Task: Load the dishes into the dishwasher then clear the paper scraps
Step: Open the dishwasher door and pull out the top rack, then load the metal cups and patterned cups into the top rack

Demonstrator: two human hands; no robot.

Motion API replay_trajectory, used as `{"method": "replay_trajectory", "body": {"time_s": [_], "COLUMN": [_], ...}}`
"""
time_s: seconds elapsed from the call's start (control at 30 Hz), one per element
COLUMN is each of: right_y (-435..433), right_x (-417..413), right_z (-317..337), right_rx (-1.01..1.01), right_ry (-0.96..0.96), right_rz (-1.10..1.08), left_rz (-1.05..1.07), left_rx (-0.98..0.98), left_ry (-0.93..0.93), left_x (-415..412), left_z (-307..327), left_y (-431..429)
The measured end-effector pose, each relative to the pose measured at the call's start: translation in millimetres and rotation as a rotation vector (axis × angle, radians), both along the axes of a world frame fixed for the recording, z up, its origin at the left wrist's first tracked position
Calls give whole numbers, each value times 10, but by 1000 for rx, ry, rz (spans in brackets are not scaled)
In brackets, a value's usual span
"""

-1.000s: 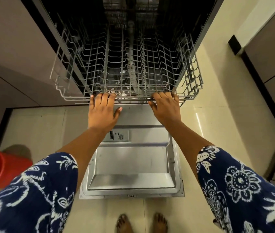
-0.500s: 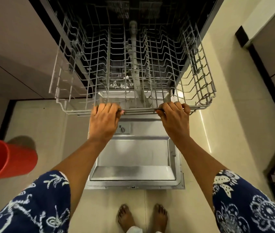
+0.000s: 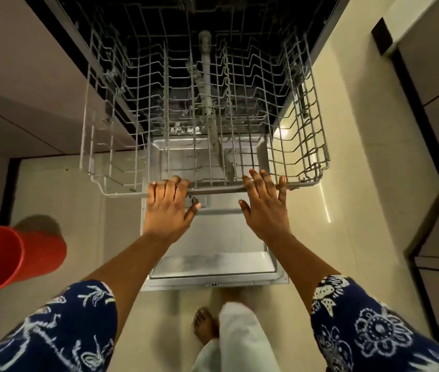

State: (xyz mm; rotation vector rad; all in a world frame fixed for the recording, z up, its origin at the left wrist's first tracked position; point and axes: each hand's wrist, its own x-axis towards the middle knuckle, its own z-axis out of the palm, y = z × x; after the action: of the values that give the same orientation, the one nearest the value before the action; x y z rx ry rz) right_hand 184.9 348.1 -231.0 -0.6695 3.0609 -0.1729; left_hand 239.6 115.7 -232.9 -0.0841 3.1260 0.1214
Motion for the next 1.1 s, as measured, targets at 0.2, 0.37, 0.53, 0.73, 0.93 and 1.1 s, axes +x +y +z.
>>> {"method": "replay_trajectory", "body": {"time_s": [0.2,0.37,0.53,0.73,0.93,1.1], "right_y": [-32,-381,-1290,-3151,-4937,-5626], "right_x": [-32,-152,-550,-1254,-1857,-2196], "right_z": [480,1078,1669,2369,2941,2904], "right_rx": [174,131,-80,-350,-454,-360], "right_ry": [-309,-467,-335,-120,40,13], "right_rz": [35,50,90,219,194,83], "left_rz": [-49,109,385,473,386,315], "left_rx": [90,405,633,529,351,211], "left_ry": [-339,-529,-52,356,363,142], "left_x": [-80,-211,-261,-795,-1476,-1829], "left_z": [398,898,1559,2465,2901,2770], "left_y": [-63,-193,-1041,-2901,-4702,-5348]}}
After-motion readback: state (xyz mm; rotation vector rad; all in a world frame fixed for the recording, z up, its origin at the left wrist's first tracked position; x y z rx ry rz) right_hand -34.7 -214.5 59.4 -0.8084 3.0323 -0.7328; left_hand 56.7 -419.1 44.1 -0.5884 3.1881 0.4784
